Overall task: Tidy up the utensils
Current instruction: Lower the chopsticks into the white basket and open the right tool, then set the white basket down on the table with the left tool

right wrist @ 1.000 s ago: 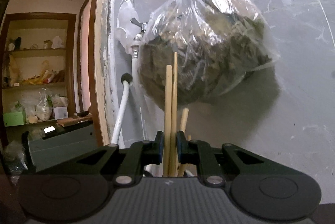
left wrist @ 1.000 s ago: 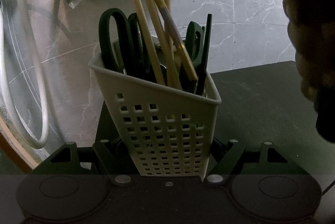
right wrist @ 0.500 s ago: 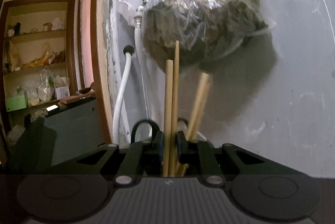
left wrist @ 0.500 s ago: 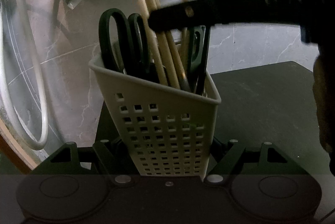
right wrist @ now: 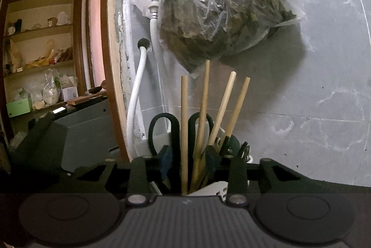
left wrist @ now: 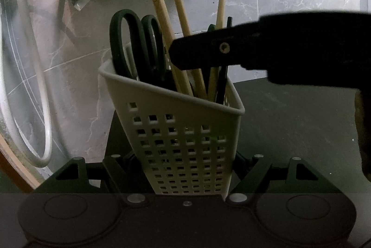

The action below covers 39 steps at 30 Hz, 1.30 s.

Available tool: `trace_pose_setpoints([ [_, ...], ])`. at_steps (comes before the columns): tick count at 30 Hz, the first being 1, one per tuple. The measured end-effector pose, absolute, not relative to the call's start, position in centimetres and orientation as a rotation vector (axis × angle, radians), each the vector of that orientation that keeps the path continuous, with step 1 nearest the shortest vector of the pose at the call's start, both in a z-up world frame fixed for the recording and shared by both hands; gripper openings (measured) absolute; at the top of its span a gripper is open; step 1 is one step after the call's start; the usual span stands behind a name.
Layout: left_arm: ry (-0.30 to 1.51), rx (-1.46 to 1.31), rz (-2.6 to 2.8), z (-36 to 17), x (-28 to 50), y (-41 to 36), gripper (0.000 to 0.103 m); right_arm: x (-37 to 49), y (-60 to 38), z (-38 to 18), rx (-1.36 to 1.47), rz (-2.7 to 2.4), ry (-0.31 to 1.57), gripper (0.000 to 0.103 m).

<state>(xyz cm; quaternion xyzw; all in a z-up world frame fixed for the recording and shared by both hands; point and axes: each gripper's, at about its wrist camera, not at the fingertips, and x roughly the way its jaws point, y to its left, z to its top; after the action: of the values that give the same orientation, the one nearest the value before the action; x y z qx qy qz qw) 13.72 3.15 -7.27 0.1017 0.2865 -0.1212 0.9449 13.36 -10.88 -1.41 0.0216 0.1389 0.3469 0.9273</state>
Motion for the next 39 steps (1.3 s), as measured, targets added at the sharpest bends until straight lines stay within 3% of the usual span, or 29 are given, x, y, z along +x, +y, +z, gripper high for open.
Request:
trace_pose_setpoints([
  [3,0.583,0.206,-0.250,-7.2,13.7,3.3,0.078,12.9,-10.9,-0.9,0.029,0.722,0.274,0.059],
  [7,0.580,0.197,-0.258,-7.2,13.7,3.5,0.077,12.3,-11.2,0.1,0.011,0.707,0.255,0.068],
  [9,0.578,0.198,-0.262,-7.2,13.6,3.6,0.077,12.1,-11.7,0.6,0.027,0.676,0.248,0.082],
  [11,0.576,0.199,-0.266,-7.3,13.7,3.7,0.077,11.9,-12.3,0.9,0.042,0.643,0.235,0.088],
  [23,0.562,0.191,-0.300,-7.8,13.8,4.9,0.077,10.8,-16.2,0.5,0.140,0.270,0.310,0.103],
  [32,0.541,0.188,-0.332,-8.2,13.5,5.7,0.078,9.6,-17.6,-1.8,0.218,0.009,0.452,0.103],
  [39,0.507,0.156,-0.353,-8.6,12.4,6.4,0.086,7.9,-17.7,-2.3,0.198,-0.038,0.519,0.103],
])
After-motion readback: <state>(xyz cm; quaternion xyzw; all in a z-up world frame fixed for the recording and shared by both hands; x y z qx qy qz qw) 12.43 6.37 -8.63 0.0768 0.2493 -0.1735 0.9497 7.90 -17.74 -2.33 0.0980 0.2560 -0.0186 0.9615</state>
